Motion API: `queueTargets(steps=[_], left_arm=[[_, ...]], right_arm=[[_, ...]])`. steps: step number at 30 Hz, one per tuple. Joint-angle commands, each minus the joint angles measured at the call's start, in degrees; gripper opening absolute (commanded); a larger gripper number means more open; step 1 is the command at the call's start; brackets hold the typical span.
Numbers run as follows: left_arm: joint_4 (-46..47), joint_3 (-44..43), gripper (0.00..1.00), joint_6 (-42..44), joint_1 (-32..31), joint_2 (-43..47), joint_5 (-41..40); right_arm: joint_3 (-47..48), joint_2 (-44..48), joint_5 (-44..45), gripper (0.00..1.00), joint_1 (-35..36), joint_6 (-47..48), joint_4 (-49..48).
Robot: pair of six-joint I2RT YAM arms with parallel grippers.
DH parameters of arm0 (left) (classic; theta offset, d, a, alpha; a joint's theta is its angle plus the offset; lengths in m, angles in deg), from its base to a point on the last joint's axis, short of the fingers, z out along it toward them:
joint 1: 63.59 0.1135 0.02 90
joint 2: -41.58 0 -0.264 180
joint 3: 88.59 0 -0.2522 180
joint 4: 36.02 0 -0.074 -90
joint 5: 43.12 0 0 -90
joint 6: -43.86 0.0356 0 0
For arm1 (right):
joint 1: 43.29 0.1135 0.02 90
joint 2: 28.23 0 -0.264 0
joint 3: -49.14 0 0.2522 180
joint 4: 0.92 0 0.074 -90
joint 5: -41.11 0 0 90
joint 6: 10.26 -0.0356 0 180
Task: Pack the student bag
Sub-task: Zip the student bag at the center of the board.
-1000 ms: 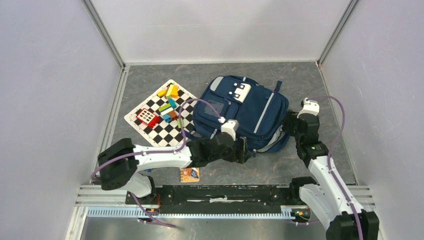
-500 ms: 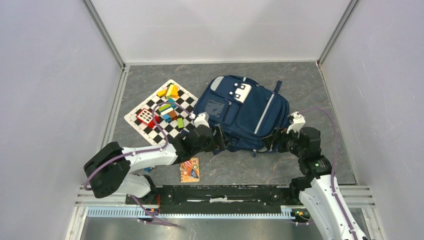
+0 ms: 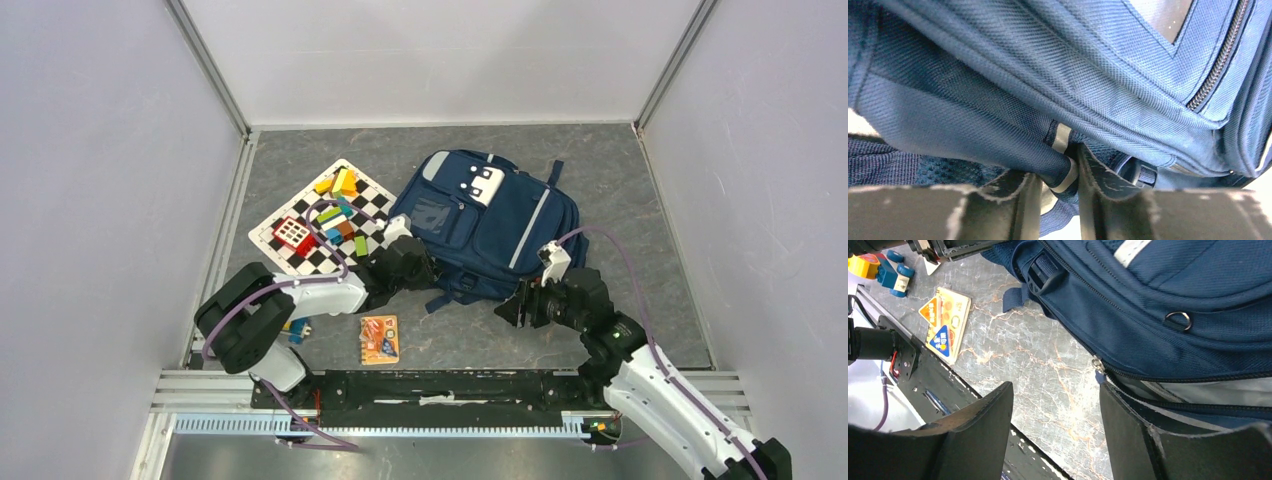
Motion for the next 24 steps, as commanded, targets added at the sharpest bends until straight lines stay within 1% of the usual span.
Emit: queueTargets(steps=[1, 4, 6, 9, 13, 18, 21, 24], left_arm=[[3.13, -4.57, 0.27, 1.33, 0.85, -1.51, -2.78], [3.01, -4.72, 0.17, 1.35, 1.07, -1.73, -2.90], [3.03, -4.41, 0.13, 1.25, 1.25, -1.53, -2.98], [2.70, -4.28, 0.08, 1.53, 1.47, -1.15, -3.08], [2.16, -4.21, 0.05, 1.86, 1.60, -0.71, -3.51], [2.16, -4.02, 0.04, 1.69, 1.73, -0.66, -3.27], [2.07, -4.01, 0.04, 1.68, 1.80, -0.61, -3.35], [1.98, -3.92, 0.03, 1.92, 1.95, -0.38, -3.43]], right_arm=[[-0.19, 1.71, 10.93, 0.66, 4.24, -5.61, -3.04], [-4.35, 5.05, 17.99, 0.64, 6.46, -9.34, -5.51], [-7.50, 7.00, 21.58, 0.64, 7.41, -11.40, -7.61], [-10.80, 7.68, 22.68, 0.62, 8.11, -13.98, -11.09], [-12.66, 5.65, 24.20, 0.59, 10.19, -15.24, -15.09], [-12.92, 2.41, 28.03, 0.55, 13.74, -16.31, -20.23], [-12.69, 0.00, 30.82, 0.50, 16.53, -17.30, -22.92], [-11.53, -2.72, 34.86, 0.43, 19.20, -17.58, -23.04]])
